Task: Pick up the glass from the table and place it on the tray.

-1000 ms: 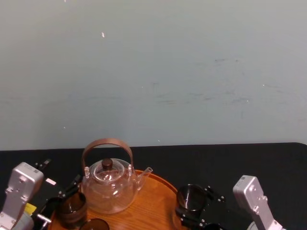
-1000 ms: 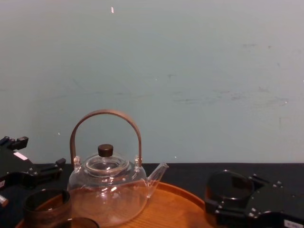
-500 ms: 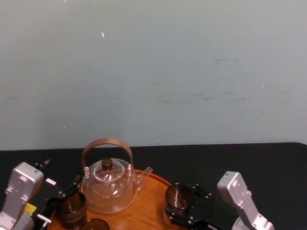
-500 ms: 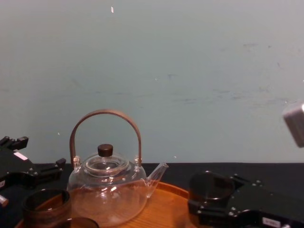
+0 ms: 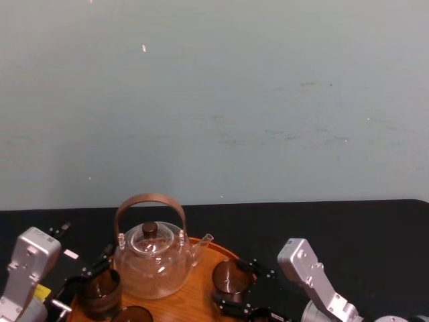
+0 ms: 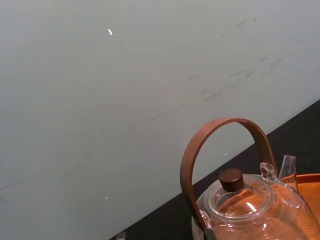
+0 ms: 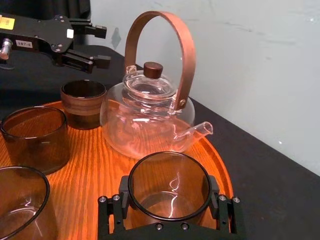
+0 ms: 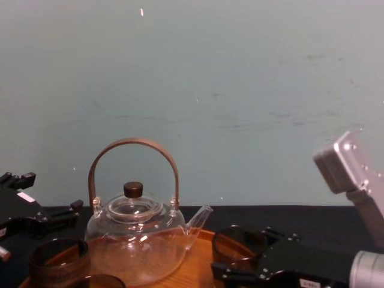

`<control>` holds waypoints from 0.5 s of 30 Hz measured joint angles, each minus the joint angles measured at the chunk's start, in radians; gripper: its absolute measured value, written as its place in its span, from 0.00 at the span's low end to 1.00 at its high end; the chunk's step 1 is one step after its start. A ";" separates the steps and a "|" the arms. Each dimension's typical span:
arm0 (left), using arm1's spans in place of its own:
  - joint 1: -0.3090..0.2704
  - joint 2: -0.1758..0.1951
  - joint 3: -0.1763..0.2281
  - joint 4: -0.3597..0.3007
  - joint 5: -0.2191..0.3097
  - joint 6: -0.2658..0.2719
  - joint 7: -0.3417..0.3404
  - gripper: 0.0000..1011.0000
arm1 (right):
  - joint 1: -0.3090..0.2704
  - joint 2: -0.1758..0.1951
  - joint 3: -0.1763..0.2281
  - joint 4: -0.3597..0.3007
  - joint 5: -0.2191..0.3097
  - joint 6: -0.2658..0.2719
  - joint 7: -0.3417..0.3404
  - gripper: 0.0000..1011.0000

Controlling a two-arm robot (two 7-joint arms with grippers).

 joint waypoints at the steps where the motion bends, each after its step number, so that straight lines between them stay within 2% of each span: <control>1: 0.000 0.000 0.000 0.000 0.000 0.000 0.000 0.99 | 0.007 -0.004 -0.004 0.011 -0.002 -0.002 0.002 0.90; 10: 0.000 0.000 0.000 0.000 0.000 0.000 0.000 0.99 | 0.033 -0.022 -0.028 0.053 -0.024 0.000 0.000 0.90; 15: 0.000 0.000 0.000 0.000 0.000 0.000 0.000 0.99 | 0.033 -0.022 -0.027 0.053 -0.025 0.001 0.000 0.90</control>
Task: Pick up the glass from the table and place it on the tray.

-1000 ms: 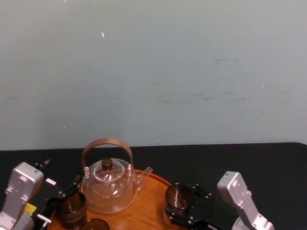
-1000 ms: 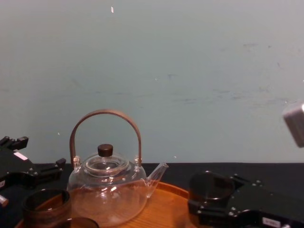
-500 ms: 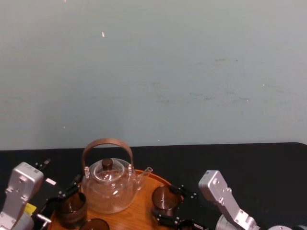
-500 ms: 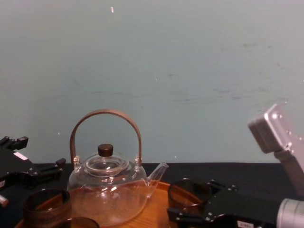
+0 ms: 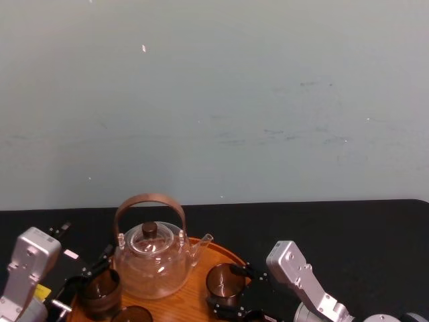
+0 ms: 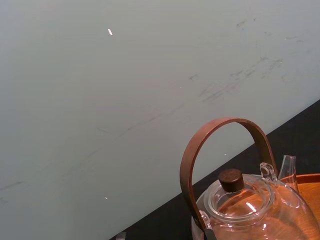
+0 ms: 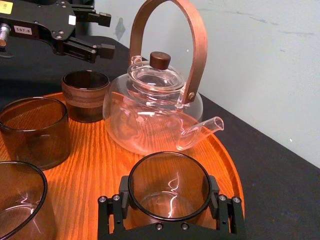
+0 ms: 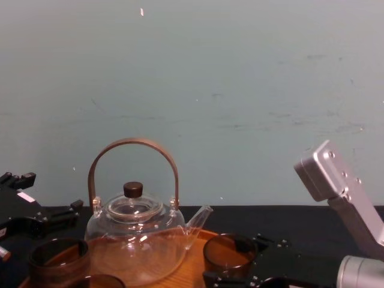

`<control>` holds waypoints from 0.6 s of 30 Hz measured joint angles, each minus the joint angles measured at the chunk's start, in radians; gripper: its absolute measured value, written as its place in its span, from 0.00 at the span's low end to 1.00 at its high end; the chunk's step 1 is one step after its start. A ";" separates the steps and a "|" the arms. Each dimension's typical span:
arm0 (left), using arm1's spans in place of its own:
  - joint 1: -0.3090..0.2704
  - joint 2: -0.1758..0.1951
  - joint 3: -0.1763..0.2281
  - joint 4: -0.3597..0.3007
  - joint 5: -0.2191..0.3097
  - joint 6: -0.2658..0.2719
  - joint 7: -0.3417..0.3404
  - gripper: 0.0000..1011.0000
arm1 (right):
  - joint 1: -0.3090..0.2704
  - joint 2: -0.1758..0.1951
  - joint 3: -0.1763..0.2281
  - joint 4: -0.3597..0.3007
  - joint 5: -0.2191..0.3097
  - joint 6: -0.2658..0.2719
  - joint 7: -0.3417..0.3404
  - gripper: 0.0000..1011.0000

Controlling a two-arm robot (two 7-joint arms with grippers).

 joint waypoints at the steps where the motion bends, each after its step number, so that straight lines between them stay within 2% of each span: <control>1: 0.000 0.000 0.000 0.000 0.000 0.000 0.000 0.99 | 0.000 0.000 0.000 0.000 0.000 0.000 0.000 0.90; 3: 0.000 0.000 0.000 0.000 0.000 0.000 0.000 0.99 | 0.000 0.000 0.001 -0.001 0.001 0.000 0.000 0.91; 7: 0.000 0.000 0.000 0.000 0.000 0.000 0.000 0.99 | -0.001 0.001 0.001 -0.002 0.002 0.000 0.000 0.99; 18: 0.000 0.000 0.000 0.000 0.000 0.000 0.000 0.99 | -0.004 0.003 0.003 -0.007 0.006 -0.001 0.002 0.99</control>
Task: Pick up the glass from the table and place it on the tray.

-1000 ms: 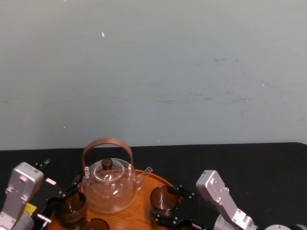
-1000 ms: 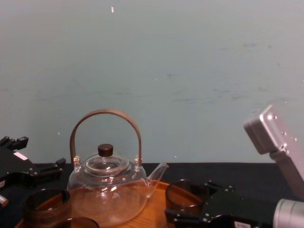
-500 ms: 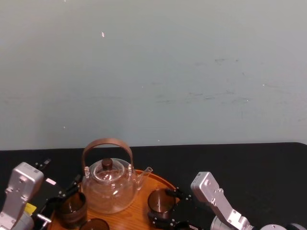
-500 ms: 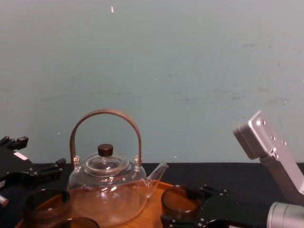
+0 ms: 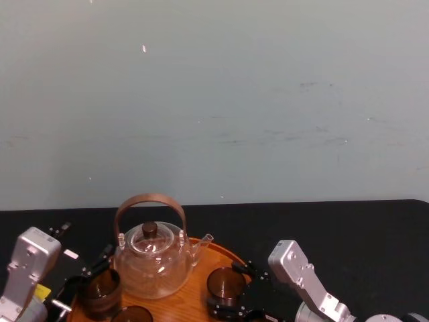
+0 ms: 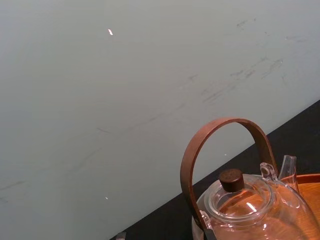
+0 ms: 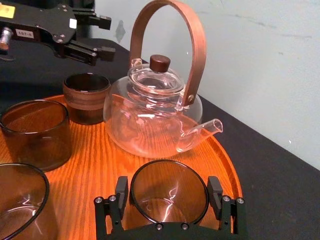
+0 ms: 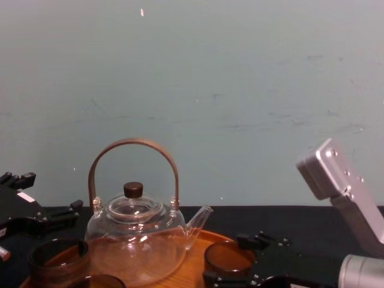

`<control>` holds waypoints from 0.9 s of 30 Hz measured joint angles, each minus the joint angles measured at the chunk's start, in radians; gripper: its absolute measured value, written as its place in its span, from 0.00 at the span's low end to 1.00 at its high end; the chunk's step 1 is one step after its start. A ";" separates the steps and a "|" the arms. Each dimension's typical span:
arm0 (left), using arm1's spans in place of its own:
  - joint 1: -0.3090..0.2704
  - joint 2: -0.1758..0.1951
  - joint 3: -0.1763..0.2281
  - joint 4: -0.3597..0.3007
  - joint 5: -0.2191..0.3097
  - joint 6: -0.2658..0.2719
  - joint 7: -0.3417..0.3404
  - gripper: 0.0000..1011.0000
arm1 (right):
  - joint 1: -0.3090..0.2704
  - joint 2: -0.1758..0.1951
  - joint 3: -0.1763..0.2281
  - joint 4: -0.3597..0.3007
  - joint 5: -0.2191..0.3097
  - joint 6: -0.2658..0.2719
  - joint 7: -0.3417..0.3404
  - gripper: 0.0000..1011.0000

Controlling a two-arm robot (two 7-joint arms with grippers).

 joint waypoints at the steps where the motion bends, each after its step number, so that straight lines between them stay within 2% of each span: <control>1: 0.000 0.000 0.000 0.000 0.000 0.000 0.000 0.99 | -0.002 0.002 0.001 -0.004 0.002 -0.002 0.001 0.99; 12: 0.000 0.000 0.000 0.000 0.000 0.000 0.000 0.99 | -0.055 0.058 0.024 -0.142 0.014 -0.020 -0.003 0.99; 15: 0.000 0.000 0.000 0.000 0.000 0.000 0.000 0.99 | -0.093 0.087 0.048 -0.211 0.029 -0.028 -0.015 0.99; 19: 0.000 0.000 0.000 0.000 0.000 0.000 0.000 0.99 | -0.133 0.114 0.075 -0.269 0.041 -0.036 -0.032 0.99; 21: 0.000 0.000 0.000 0.000 0.000 0.000 0.000 0.99 | -0.151 0.126 0.088 -0.289 0.046 -0.038 -0.042 0.99; 23: 0.000 0.000 0.000 0.000 0.000 0.000 0.000 0.99 | -0.190 0.147 0.118 -0.322 0.056 -0.044 -0.062 0.99; 27: 0.000 0.000 0.000 0.000 0.000 0.000 0.000 0.99 | -0.228 0.164 0.150 -0.343 0.064 -0.047 -0.081 0.99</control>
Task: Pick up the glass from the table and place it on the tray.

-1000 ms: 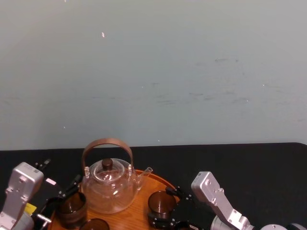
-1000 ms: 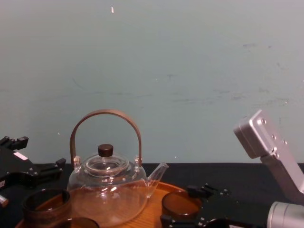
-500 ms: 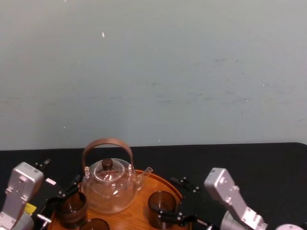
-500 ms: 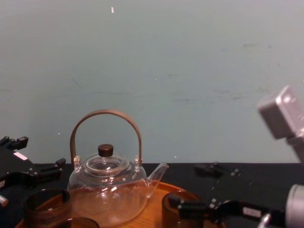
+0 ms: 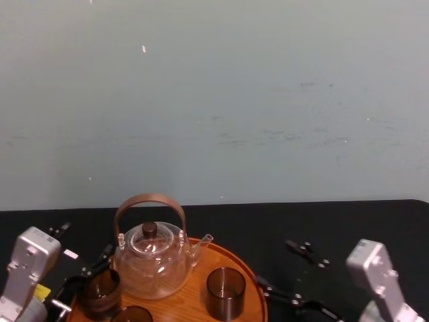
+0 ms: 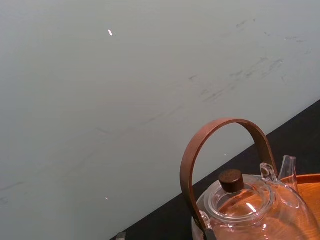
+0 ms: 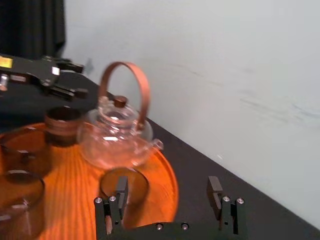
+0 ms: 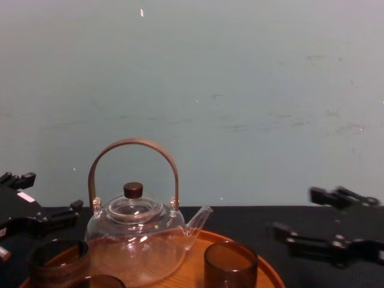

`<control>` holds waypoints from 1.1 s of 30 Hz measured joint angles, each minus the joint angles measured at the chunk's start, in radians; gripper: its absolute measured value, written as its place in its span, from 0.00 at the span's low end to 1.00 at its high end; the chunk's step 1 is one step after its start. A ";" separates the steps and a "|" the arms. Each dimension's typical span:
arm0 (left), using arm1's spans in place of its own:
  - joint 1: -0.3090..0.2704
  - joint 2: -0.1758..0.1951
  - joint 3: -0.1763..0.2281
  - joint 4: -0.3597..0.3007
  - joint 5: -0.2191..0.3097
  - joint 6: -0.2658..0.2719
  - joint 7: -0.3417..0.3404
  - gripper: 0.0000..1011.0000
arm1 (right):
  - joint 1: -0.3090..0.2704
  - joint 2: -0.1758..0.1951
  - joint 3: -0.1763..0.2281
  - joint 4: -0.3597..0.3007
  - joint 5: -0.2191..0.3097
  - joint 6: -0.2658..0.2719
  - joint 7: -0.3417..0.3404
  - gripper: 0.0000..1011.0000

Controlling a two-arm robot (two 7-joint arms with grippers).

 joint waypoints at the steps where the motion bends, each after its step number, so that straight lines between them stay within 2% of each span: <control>1: 0.000 0.000 0.000 0.000 0.000 0.000 0.000 0.99 | -0.009 0.003 0.008 -0.004 0.002 -0.001 -0.005 0.99; 5: 0.000 0.000 0.000 0.000 0.000 0.000 0.000 0.99 | -0.059 0.020 0.053 -0.020 0.013 -0.009 -0.026 0.99; 8: 0.000 0.000 0.000 0.000 0.000 0.000 0.000 0.99 | -0.080 0.026 0.071 -0.023 0.013 -0.012 -0.034 0.99; 17: 0.000 0.000 0.000 0.000 0.000 0.000 0.000 0.99 | -0.148 0.038 0.135 -0.030 -0.013 -0.014 -0.079 0.99; 23: 0.000 0.000 0.000 0.000 0.000 0.000 0.000 0.99 | -0.157 0.022 0.153 -0.016 -0.043 0.000 -0.110 0.99; 33: 0.000 0.000 0.000 0.000 0.000 0.000 0.000 0.99 | -0.156 0.023 0.151 -0.016 -0.042 0.000 -0.108 0.99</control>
